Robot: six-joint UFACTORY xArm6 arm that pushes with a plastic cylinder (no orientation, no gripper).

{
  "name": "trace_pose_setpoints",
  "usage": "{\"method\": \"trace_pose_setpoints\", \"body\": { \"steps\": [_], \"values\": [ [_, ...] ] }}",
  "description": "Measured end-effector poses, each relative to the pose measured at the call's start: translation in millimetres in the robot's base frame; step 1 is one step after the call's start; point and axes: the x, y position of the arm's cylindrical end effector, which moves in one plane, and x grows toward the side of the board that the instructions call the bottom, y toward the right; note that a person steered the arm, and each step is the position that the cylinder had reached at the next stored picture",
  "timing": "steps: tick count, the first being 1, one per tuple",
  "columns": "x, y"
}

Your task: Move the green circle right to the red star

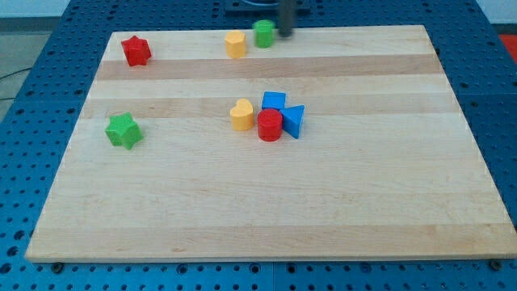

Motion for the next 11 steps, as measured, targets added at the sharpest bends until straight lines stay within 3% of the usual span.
{"method": "trace_pose_setpoints", "body": {
  "steps": [1, 2, 3, 4, 5, 6, 8, 9, 10, 11],
  "values": [
    [42.7, -22.5],
    [35.5, -32.5],
    [23.7, 2.0],
    [-14.4, -4.3],
    [-13.9, -52.0],
    [-14.3, -143.4],
    [-12.4, -203.9],
    [19.3, -182.6],
    [13.9, -173.1],
    [34.7, -137.9]
  ]
}}
